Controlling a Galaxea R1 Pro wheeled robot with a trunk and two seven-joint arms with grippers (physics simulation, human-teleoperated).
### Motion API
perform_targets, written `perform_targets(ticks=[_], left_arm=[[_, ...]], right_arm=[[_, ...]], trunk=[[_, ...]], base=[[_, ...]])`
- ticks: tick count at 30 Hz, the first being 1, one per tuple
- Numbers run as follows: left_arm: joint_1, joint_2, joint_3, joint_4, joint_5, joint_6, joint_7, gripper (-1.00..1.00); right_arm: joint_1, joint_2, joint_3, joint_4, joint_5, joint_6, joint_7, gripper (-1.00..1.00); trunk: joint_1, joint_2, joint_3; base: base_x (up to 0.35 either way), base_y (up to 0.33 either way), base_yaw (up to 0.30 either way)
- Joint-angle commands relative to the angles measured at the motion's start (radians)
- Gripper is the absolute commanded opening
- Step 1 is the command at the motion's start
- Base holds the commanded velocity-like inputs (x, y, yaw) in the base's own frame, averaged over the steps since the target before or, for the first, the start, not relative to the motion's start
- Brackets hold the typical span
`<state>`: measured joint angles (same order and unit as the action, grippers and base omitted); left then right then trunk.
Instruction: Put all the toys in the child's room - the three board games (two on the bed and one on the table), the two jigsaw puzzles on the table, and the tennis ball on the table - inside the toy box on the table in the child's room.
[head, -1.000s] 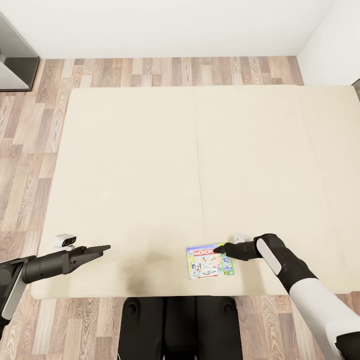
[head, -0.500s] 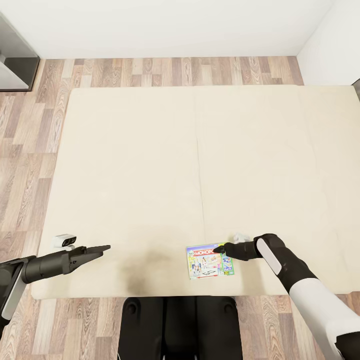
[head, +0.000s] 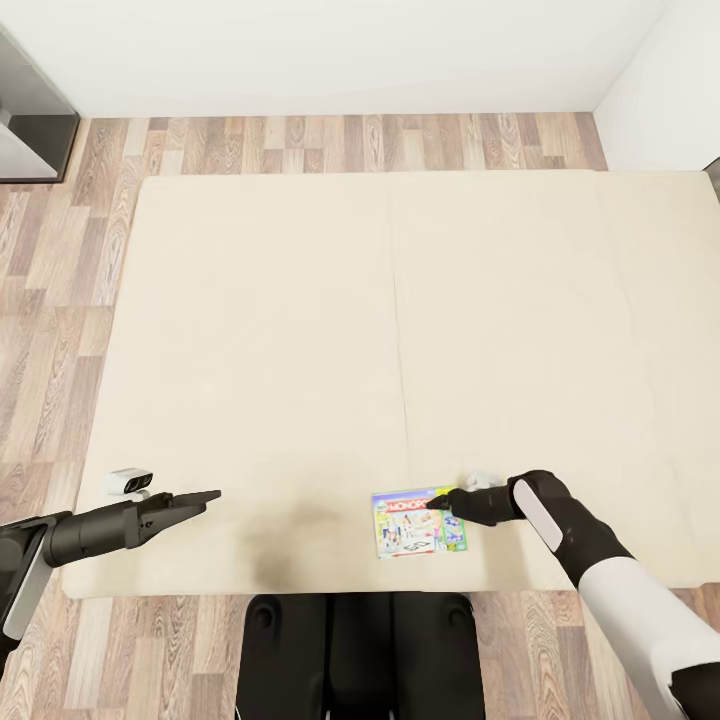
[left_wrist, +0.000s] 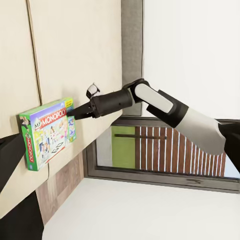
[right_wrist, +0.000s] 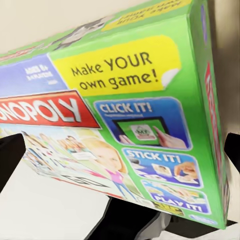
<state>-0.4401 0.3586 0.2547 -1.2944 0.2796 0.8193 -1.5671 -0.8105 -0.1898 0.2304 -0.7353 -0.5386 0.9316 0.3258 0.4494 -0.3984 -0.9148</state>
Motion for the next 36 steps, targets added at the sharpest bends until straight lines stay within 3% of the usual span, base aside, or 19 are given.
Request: perform_targets(ticks=[1, 26, 36], left_arm=[[0.0, 0.0, 0.0, 0.0, 0.0, 0.011, -0.004, 1.0], [0.001, 0.016, 0.0, 0.001, 0.0, 0.011, -0.004, 1.0], [0.0, 0.016, 0.0, 0.001, 0.001, 0.011, -0.004, 1.0]], right_arm=[[0.0, -0.001, 0.003, 0.006, 0.008, 0.0, 0.014, 1.0], [0.0, 0.001, 0.003, 0.071, 0.007, -0.01, 0.09, 1.0], [-0.001, 0.021, 0.001, 0.076, 0.009, -0.011, 0.091, 1.0]], trunk=[[0.001, -0.002, -0.001], [0.001, -0.002, -0.001], [0.001, -0.002, -0.001]], base=[[0.0, 0.0, 0.0], [0.0, 0.0, 0.0], [0.0, 0.031, 0.0]])
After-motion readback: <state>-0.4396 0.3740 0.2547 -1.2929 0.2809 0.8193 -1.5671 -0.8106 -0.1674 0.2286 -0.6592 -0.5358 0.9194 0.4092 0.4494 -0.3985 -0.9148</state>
